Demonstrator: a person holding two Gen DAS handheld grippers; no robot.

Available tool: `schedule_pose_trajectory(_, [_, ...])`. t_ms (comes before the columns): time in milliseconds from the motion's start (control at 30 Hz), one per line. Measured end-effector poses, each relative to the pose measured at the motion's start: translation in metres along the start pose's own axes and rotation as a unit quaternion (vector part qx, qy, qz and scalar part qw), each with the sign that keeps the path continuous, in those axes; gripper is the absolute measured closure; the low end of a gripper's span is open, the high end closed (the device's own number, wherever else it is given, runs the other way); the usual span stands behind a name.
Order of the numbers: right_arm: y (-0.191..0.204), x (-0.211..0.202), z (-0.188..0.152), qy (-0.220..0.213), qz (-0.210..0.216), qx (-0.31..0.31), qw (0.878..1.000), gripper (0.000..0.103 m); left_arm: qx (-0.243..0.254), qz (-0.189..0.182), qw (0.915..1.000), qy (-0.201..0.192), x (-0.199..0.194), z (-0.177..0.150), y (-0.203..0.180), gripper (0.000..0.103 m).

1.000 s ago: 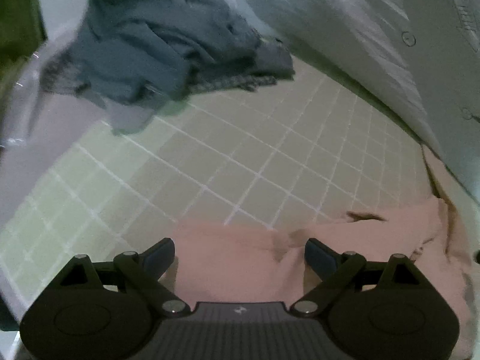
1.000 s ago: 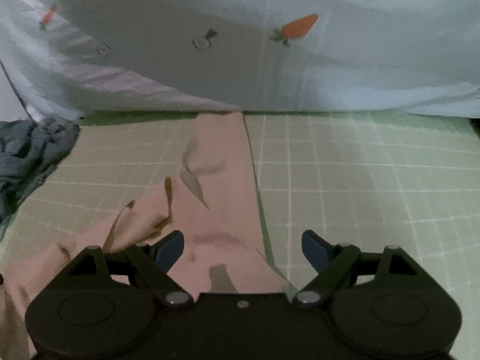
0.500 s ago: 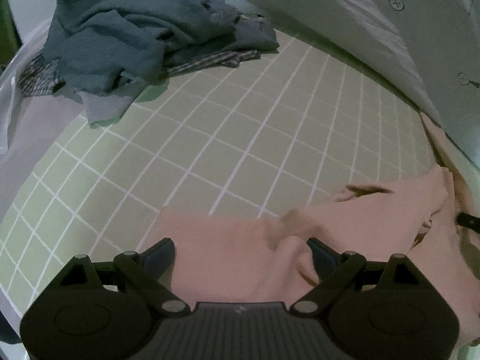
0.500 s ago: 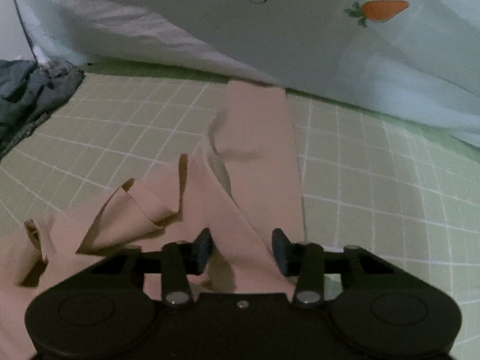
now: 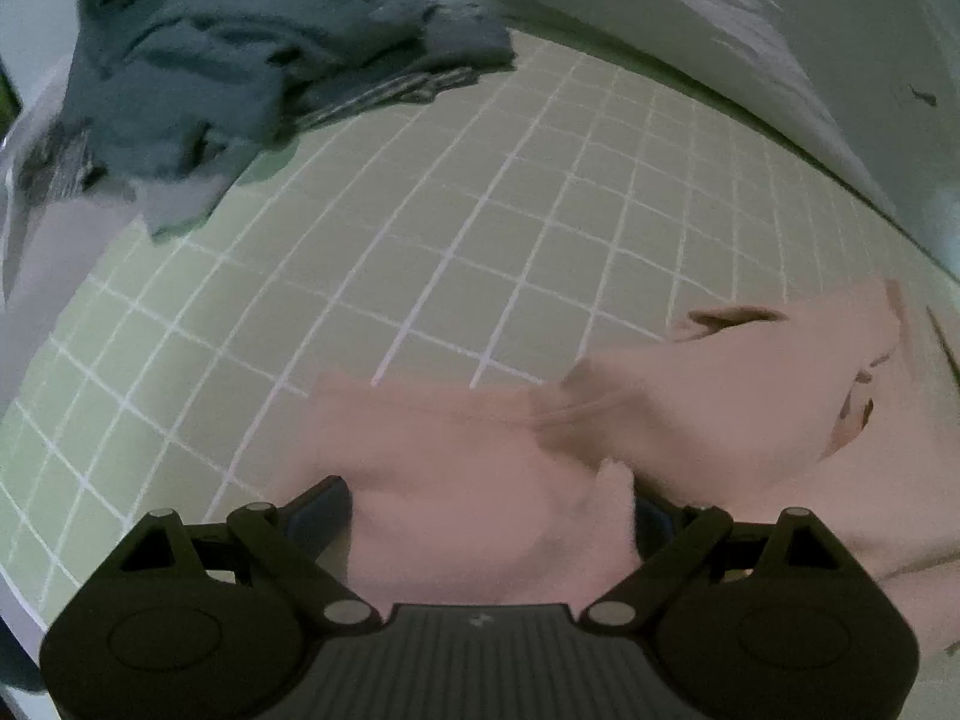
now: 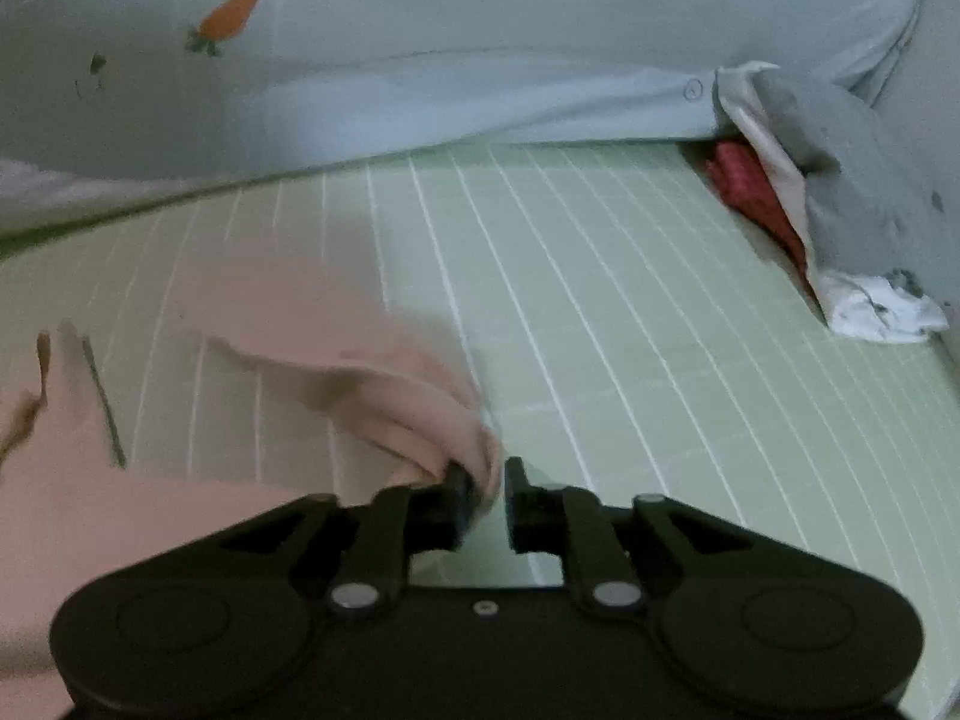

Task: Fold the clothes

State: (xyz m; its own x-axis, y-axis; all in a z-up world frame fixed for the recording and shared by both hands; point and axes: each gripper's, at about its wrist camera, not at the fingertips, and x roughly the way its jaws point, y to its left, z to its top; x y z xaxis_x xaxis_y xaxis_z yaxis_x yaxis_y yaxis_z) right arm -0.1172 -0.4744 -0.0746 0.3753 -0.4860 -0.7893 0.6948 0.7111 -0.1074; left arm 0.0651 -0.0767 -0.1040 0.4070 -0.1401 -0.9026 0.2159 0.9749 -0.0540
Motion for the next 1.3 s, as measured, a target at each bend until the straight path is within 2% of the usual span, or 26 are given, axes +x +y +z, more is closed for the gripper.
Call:
schedule_pose_trajectory(33, [-0.010, -0.002, -0.002, -0.001, -0.012, 0.010, 1.000, 0.072, 0.005, 0.001, 1.0000, -0.002, -0.001, 0.001, -0.001, 0.009])
schedule_pose_trajectory(67, [-0.005, -0.007, -0.001, -0.013, -0.005, 0.003, 1.000, 0.067, 0.011, 0.001, 0.9999, -0.003, -0.001, 0.001, -0.002, 0.009])
schedule_pose_trajectory(133, [0.003, -0.017, 0.000, -0.038, 0.009, -0.012, 0.999, 0.048, 0.017, 0.001, 0.9998, -0.004, -0.002, 0.002, -0.002, 0.009])
schedule_pose_trajectory(167, [0.010, -0.022, 0.003, -0.051, 0.019, -0.022, 0.998, 0.044, 0.020, 0.002, 0.9998, -0.005, -0.003, 0.002, -0.001, 0.009])
schedule_pose_trajectory(233, [0.023, -0.029, 0.008, -0.070, 0.052, -0.043, 0.995, 0.027, 0.024, 0.006, 0.9997, -0.005, -0.004, 0.002, -0.001, 0.009])
schedule_pose_trajectory(367, [0.057, -0.027, 0.015, -0.065, 0.115, -0.098, 0.986, 0.025, 0.028, 0.012, 0.9995, -0.004, -0.006, 0.002, 0.001, 0.009])
schedule_pose_trajectory(533, [0.092, -0.010, 0.010, -0.012, 0.181, -0.138, 0.974, 0.024, 0.031, 0.009, 0.9995, -0.001, -0.006, -0.003, -0.001, 0.009])
schedule_pose_trajectory(667, [0.107, 0.003, 0.002, 0.019, 0.181, -0.174, 0.968, 0.024, 0.029, 0.005, 0.9996, -0.001, -0.005, -0.005, 0.001, 0.009])
schedule_pose_trajectory(800, [0.105, 0.009, -0.003, 0.039, 0.184, -0.169, 0.967, 0.024, 0.018, -0.001, 0.9998, 0.001, -0.004, -0.005, 0.002, 0.009])
schedule_pose_trajectory(867, [0.103, 0.009, -0.006, 0.045, 0.194, -0.171, 0.965, 0.026, 0.018, -0.001, 0.9998, 0.000, -0.005, -0.005, 0.002, 0.009])
schedule_pose_trajectory(933, [0.101, 0.009, -0.008, 0.050, 0.210, -0.164, 0.962, 0.045, 0.019, 0.000, 0.9998, -0.002, -0.006, -0.006, 0.002, 0.009])
schedule_pose_trajectory(967, [0.100, 0.008, -0.009, 0.054, 0.221, -0.158, 0.961, 0.050, 0.018, 0.001, 0.9998, -0.003, -0.006, -0.007, 0.003, 0.009])
schedule_pose_trajectory(1033, [0.100, 0.003, -0.011, 0.052, 0.228, -0.168, 0.958, 0.072, 0.016, 0.004, 0.9998, -0.006, -0.010, -0.008, 0.004, 0.009])
schedule_pose_trajectory(1067, [0.101, 0.000, -0.012, 0.049, 0.231, -0.175, 0.956, 0.076, 0.014, 0.003, 0.9998, -0.011, -0.014, -0.010, 0.005, 0.009])
schedule_pose_trajectory(1100, [0.099, -0.003, -0.013, 0.043, 0.229, -0.170, 0.957, 0.085, 0.012, 0.002, 0.9998, -0.016, -0.017, -0.011, 0.006, 0.009])
schedule_pose_trajectory(1300, [0.088, -0.021, -0.019, 0.012, 0.217, -0.142, 0.966, 0.086, -0.013, -0.026, 0.9987, -0.042, -0.040, -0.027, 0.020, 0.009])
